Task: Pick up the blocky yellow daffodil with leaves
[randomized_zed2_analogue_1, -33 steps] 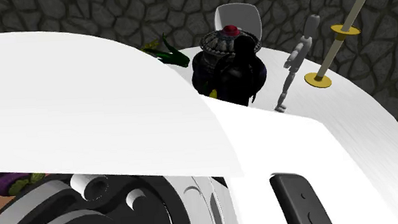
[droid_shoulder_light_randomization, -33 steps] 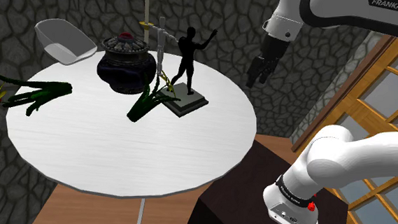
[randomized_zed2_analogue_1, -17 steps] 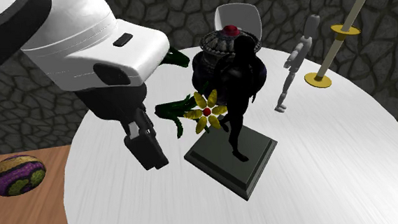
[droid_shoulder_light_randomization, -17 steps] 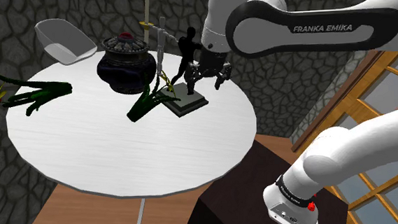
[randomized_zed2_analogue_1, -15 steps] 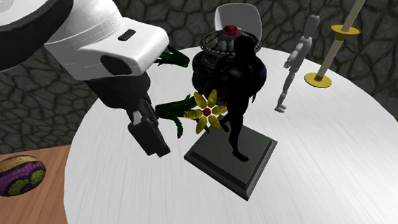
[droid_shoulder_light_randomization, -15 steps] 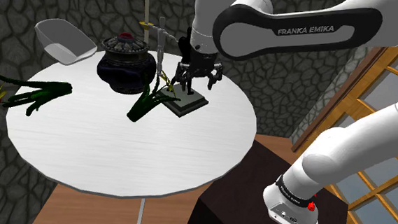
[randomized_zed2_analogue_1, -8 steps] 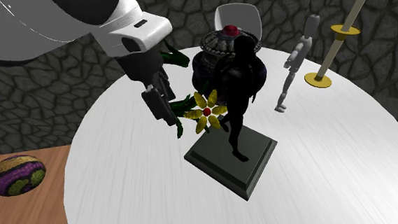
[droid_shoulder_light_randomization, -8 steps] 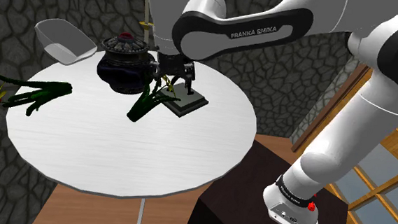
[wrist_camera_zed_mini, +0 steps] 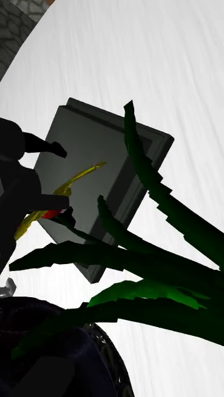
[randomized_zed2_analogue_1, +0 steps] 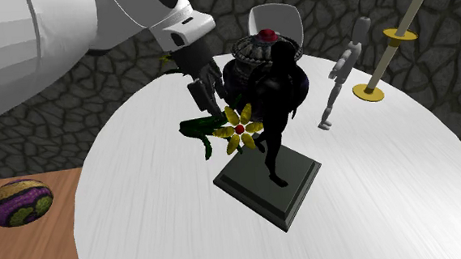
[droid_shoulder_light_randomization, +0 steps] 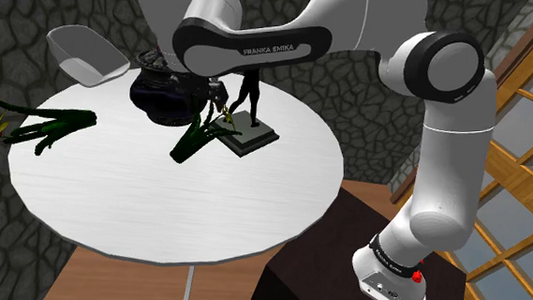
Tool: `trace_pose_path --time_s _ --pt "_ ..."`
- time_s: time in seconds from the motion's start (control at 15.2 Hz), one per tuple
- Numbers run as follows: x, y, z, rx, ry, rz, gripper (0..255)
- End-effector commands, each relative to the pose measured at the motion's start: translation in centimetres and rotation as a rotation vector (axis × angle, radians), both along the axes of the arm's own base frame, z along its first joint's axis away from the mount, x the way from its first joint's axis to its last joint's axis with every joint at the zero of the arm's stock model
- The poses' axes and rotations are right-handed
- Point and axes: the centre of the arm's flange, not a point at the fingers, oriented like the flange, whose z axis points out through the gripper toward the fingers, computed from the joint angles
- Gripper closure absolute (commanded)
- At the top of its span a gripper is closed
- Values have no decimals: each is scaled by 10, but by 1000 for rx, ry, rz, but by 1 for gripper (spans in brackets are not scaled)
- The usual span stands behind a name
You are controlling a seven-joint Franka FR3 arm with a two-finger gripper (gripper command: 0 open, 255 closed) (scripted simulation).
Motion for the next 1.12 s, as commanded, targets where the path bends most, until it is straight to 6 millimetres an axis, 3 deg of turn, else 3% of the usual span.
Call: trace_pose_path --time_s 0.0,0.4,0.53,0.59,1.06 --pt "6 3 -8 -10 -6 -20 0" --pt "6 3 -42 -10 -6 -20 0" --pt "6 3 -42 -10 -6 -20 0" --pt "6 3 -42 -10 -6 -20 255" --pt "6 3 -42 -10 -6 -20 255"
